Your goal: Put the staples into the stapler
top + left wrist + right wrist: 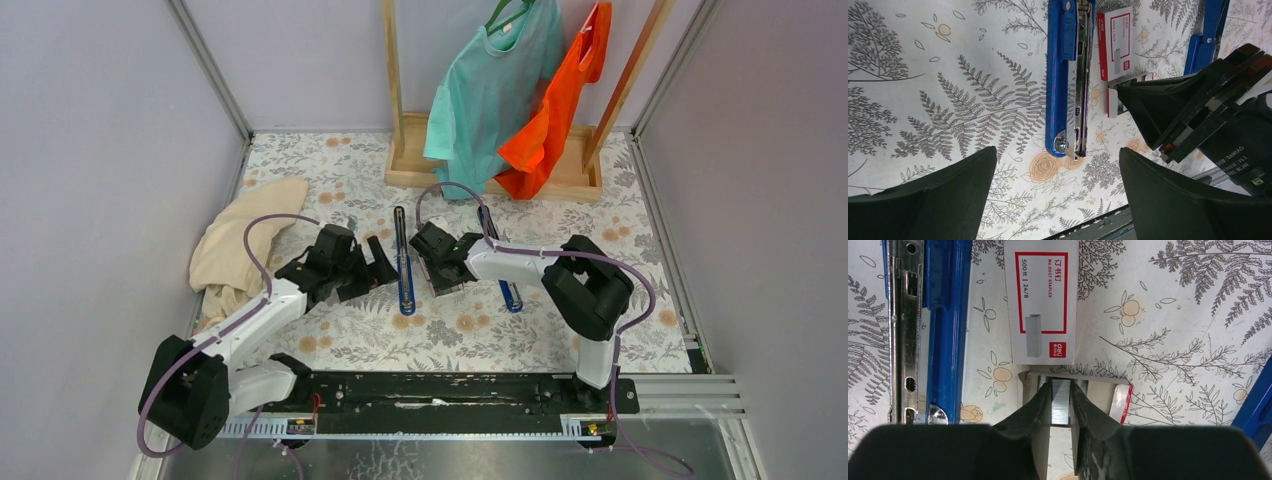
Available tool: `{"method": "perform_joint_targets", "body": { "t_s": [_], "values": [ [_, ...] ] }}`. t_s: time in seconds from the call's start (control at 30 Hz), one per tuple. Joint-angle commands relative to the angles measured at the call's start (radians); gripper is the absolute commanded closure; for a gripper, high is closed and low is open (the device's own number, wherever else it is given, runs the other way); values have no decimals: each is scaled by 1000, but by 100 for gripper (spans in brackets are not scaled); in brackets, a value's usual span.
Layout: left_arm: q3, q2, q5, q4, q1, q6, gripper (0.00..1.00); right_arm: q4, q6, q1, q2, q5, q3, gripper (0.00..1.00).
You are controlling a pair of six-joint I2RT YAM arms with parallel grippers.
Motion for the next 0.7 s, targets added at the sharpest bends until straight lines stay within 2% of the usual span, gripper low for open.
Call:
{"method": "perform_joint_targets", "body": {
  "t_s": [0.0,0.17,0.67],
  "values": [
    [-36,18,73,111,4,-36,2,-3,9,7,-11,35,26,77],
    [-59,48,106,169,-11,-61,3,3,9,7,-54,34,9,81],
    [-90,177,131,347,-116,-158,6,39,19,7,-213,53,-62,82]
  ]
}}
